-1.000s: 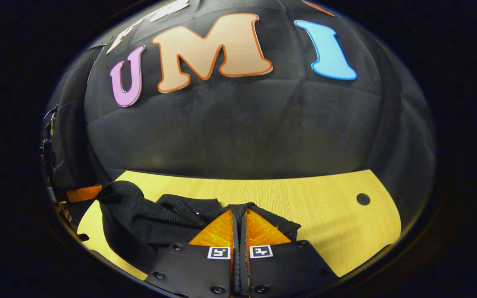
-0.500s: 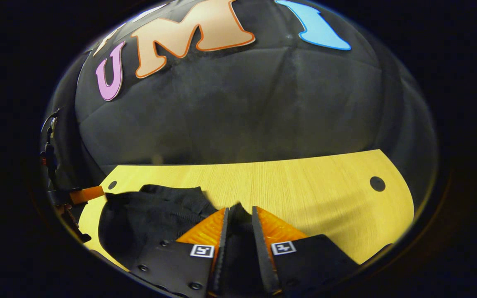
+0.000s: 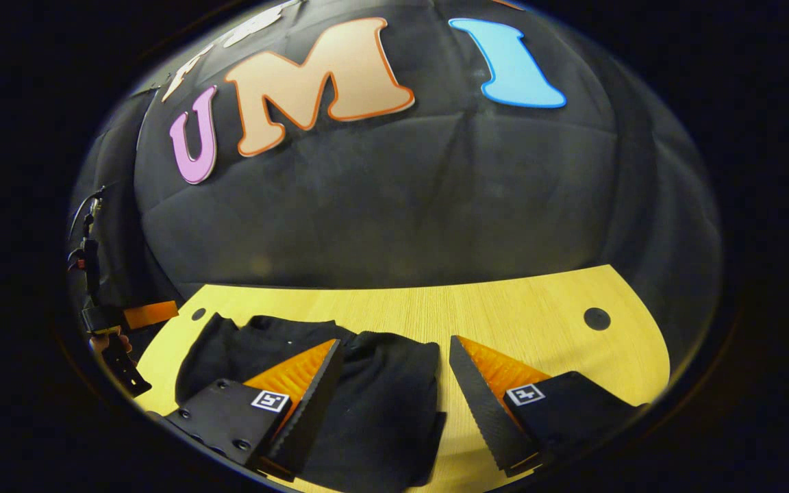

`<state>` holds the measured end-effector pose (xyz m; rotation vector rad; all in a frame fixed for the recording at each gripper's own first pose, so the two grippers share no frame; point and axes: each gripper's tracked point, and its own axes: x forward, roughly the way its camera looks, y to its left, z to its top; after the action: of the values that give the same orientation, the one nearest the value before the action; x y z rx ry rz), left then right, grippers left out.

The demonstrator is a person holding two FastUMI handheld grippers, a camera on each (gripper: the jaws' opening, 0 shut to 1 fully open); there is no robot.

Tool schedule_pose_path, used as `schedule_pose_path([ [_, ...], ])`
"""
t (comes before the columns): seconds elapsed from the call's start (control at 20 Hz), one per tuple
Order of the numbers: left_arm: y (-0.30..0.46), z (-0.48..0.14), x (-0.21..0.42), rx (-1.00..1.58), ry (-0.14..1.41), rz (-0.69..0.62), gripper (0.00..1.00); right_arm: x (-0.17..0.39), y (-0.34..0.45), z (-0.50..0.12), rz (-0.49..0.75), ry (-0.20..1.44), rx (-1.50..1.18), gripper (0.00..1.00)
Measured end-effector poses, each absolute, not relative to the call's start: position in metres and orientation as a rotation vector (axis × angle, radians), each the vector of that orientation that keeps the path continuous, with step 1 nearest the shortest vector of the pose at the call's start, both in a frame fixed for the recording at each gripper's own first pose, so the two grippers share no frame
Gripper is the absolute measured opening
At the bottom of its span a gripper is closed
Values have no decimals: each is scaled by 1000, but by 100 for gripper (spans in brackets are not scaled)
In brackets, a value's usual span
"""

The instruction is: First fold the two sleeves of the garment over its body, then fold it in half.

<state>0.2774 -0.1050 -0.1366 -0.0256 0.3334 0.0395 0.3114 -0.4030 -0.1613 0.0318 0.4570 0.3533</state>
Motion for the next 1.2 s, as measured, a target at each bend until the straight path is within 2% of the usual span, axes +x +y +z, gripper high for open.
schedule_pose_path([
  [0.2, -91, -101, 230, -17, 243, 21, 92, 257, -414, -127, 344, 364, 58, 99],
  [0.3, -83, -88, 200, -2, 203, 3, 92, 226, -419, -112, 331, 308, 52, 94],
  [0.35, -80, -82, 184, 3, 185, -6, 91, 209, -422, -106, 326, 283, 41, 98],
  [0.45, -73, -69, 151, 3, 144, -19, 91, 172, -423, -104, 321, 258, 32, 94],
  [0.5, -69, -65, 137, 3, 120, -23, 91, 152, -423, -106, 319, 256, 42, 98],
  [0.6, -61, -56, 108, 3, 70, -35, 88, 112, -419, -108, 320, 242, 70, 98],
  [0.65, -59, -59, 92, 9, 77, -49, 89, 93, -421, -111, 310, 239, 77, 98],
  [0.7, -57, -62, 74, 18, 88, -67, 87, 74, -425, -114, 293, 234, 77, 93],
  [0.75, -53, -63, 56, 23, 91, -81, 88, 55, -427, -115, 280, 228, 77, 98],
  [0.8, -50, -62, 41, 30, 88, -94, 88, 37, -429, -116, 272, 219, 81, 93],
  [0.85, -45, -61, 24, 41, 87, -104, 90, 20, -428, -116, 268, 212, 90, 93],
  [0.9, -40, -62, 10, 55, 84, -111, 90, 6, -429, -116, 263, 207, 100, 97],
  [0.95, -36, -63, -5, 68, 80, -113, 88, -8, -429, -117, 258, 203, 113, 93],
  [1.0, -30, -60, -16, 75, 71, -109, 89, -20, -428, -116, 254, 194, 129, 98],
  [1.05, -28, -57, -28, 74, 61, -112, 90, -31, -426, -112, 252, 177, 144, 93],
  [1.1, -28, -55, -38, 69, 55, -119, 90, -39, -423, -108, 251, 156, 156, 97],
  [1.2, -30, -56, -53, 53, 58, -137, 87, -55, -417, -104, 263, 135, 161, 97],
])
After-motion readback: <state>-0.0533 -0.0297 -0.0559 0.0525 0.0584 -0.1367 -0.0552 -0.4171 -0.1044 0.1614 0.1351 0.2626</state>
